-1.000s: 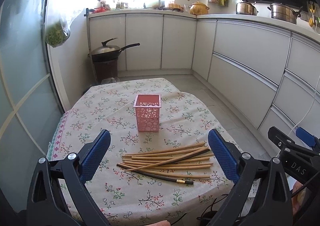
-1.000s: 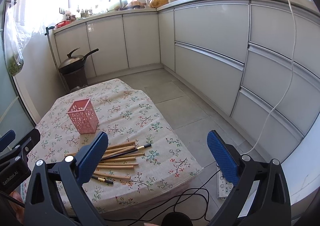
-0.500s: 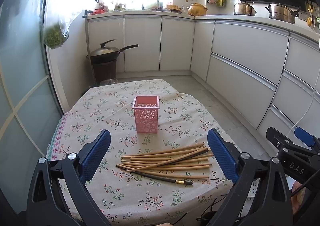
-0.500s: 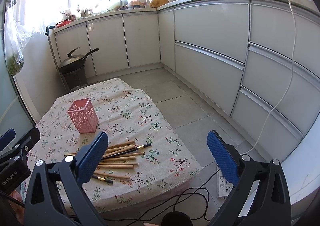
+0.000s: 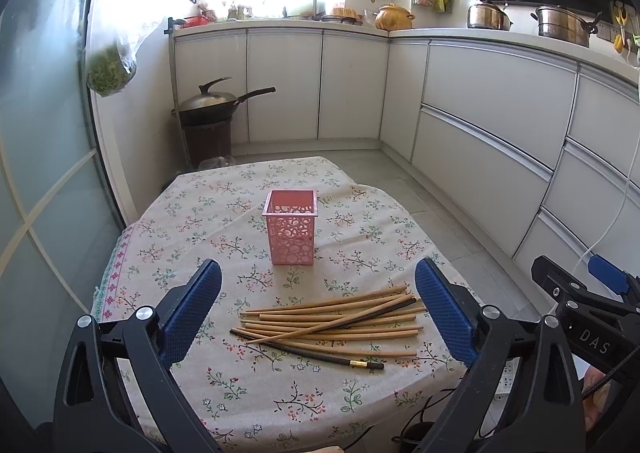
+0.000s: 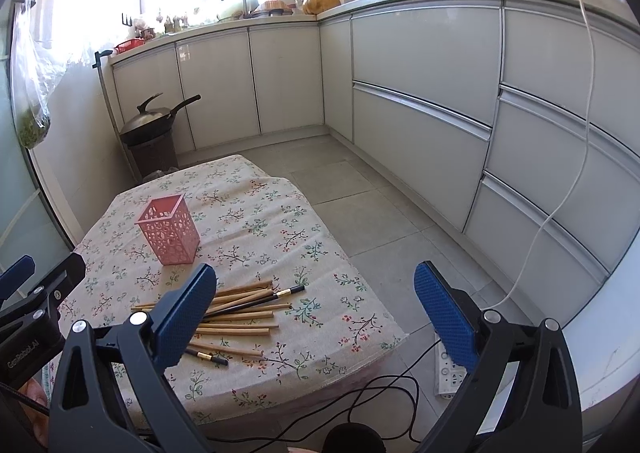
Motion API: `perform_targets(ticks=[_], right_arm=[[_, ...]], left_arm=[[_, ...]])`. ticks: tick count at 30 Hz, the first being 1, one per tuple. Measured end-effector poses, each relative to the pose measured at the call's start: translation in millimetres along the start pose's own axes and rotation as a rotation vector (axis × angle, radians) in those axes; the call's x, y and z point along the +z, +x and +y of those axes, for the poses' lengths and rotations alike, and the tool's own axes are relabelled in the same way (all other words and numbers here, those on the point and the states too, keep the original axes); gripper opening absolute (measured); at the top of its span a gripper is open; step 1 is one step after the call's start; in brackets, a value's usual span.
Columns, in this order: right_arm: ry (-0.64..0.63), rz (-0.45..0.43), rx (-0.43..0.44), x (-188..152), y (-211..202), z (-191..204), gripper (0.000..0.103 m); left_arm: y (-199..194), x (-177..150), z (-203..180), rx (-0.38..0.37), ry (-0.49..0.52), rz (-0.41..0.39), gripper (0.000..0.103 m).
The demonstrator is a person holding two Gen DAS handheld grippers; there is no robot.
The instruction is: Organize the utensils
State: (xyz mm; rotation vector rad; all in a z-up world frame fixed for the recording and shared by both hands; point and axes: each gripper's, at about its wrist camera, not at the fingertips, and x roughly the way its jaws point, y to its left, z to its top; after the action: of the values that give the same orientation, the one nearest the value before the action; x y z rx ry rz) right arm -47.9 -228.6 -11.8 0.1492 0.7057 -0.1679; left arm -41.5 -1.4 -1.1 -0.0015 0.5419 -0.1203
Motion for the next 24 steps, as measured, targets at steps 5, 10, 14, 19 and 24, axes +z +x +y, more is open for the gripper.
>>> perform_targets(ticks=[5, 10, 14, 19, 24], right_arm=[[-0.011, -0.003, 0.005, -0.2, -1.9, 1.6, 0.097], [-0.01, -0.001, 0.011, 0.0, -1.7, 1.0, 0.096], [-0.012, -0.003, 0.018, 0.0, -2.3, 0.9, 0.096], [-0.013, 0.001, 0.027, 0.2, -2.2, 0.6, 0.096], [-0.012, 0.003, 0.03, 0.5, -2.3, 0.9, 0.096]], left_arm=[[0.7, -1.2, 0.3, 0.0, 0.0, -0.001, 0.094], [0.0, -0.7, -0.4, 0.0, 0.003, 0.004, 0.094], [2.1, -1.7, 0.1, 0.0, 0.003, 0.005, 0.094], [1.5, -2.0, -0.1, 0.0, 0.005, 0.006, 0.094], [3.3, -2.8, 0.4, 0.0, 0.006, 0.008, 0.094]])
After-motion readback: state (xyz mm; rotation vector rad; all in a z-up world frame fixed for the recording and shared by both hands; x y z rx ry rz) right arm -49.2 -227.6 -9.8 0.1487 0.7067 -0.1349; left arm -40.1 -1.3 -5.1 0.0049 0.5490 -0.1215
